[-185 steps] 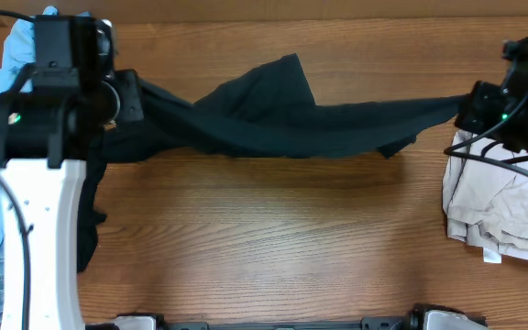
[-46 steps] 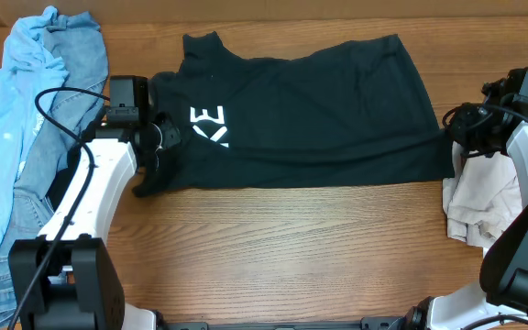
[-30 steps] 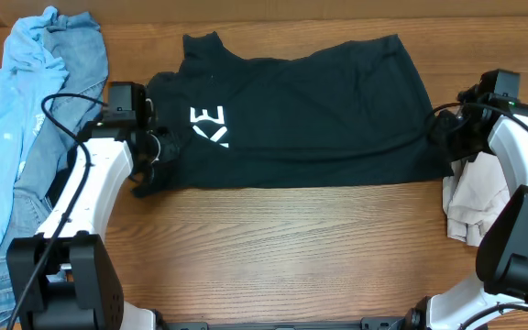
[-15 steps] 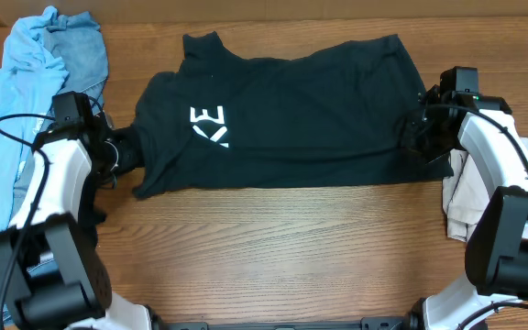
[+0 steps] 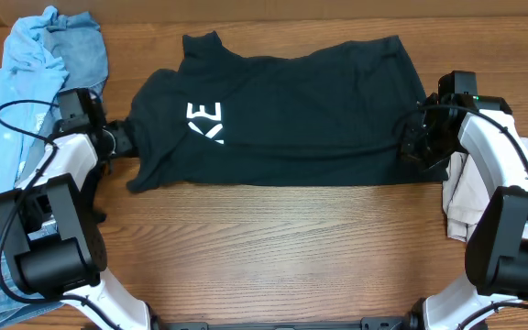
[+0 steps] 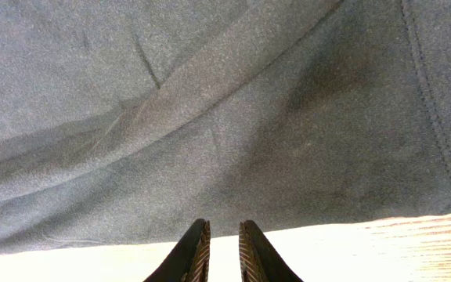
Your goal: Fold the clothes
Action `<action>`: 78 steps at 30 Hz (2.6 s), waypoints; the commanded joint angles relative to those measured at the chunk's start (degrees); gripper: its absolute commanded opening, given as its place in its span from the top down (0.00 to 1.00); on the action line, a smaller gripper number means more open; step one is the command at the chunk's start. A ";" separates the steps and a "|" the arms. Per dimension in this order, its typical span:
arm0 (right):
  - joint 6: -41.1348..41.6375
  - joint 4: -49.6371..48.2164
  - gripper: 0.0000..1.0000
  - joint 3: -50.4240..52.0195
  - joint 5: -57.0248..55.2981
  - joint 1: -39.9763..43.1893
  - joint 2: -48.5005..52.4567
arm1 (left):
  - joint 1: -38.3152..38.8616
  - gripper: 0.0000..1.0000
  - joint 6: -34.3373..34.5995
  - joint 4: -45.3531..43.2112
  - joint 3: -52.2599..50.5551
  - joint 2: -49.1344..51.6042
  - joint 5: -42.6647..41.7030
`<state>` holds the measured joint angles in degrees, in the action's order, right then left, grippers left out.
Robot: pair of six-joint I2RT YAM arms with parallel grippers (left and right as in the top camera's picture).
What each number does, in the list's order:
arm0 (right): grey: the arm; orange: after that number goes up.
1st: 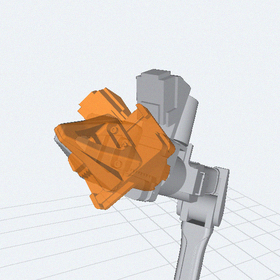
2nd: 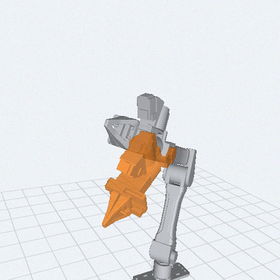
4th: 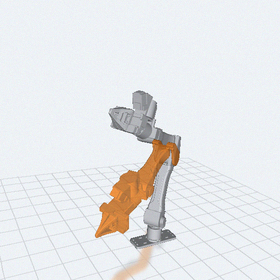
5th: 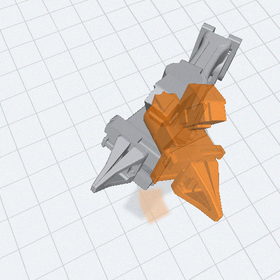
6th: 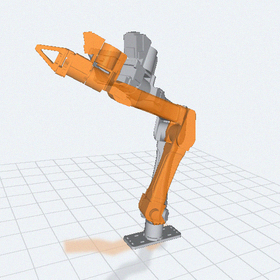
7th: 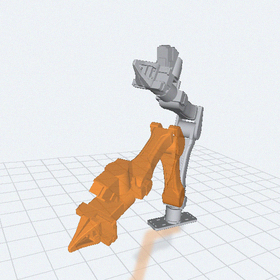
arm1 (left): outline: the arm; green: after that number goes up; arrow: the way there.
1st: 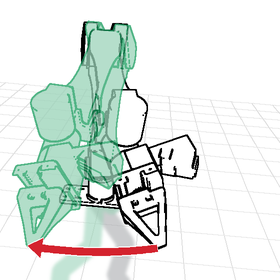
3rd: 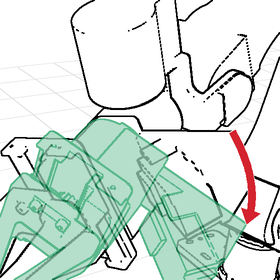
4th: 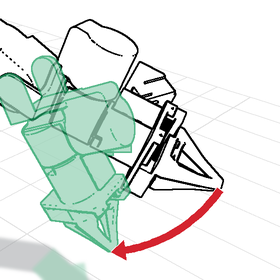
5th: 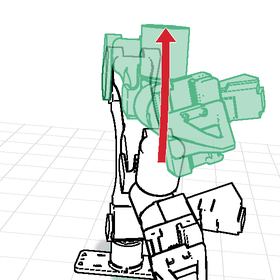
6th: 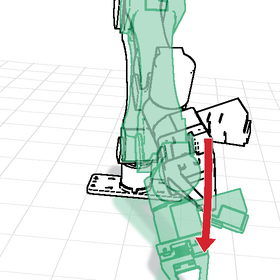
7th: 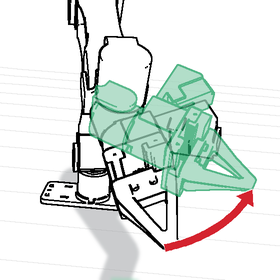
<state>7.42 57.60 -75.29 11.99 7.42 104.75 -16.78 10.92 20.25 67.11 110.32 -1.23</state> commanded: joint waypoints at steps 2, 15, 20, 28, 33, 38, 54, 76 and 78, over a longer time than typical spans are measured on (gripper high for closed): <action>-0.42 -0.02 0.83 0.31 0.07 -0.07 0.22 | -9.11 0.94 4.39 3.15 3.58 0.20 2.99; -0.44 -0.26 0.83 0.31 -0.68 -0.07 0.22 | -8.94 0.49 -9.05 12.17 11.15 -4.72 -20.59; -0.42 -0.24 0.83 0.31 -1.01 -0.07 0.22 | -8.11 0.41 -10.10 13.33 10.99 -2.51 -18.49; -0.42 0.02 0.83 0.31 -1.01 -0.07 0.22 | -4.13 0.38 -5.51 13.57 10.97 6.91 -10.97; -0.42 0.17 0.83 0.31 -0.98 -0.07 0.22 | -4.15 0.87 -4.31 12.28 11.15 8.11 -10.40; -0.42 0.59 0.83 0.31 -1.03 -0.07 0.22 | -4.17 0.96 -4.28 14.10 13.57 6.36 -12.31; -1.53 0.57 0.83 0.31 -2.08 -0.07 0.22 | -5.46 0.82 3.23 18.82 22.18 -18.73 14.56; -1.70 1.33 0.83 0.31 -2.05 -0.07 0.22 | -1.53 0.71 -4.81 31.63 22.01 -1.49 -9.84; -1.70 1.36 0.83 0.31 -2.05 -0.07 0.22 | -1.55 0.70 -2.73 29.79 22.01 1.84 -7.06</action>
<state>5.96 59.07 -75.29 10.09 7.42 104.75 -18.35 5.80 51.68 88.36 108.14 -12.19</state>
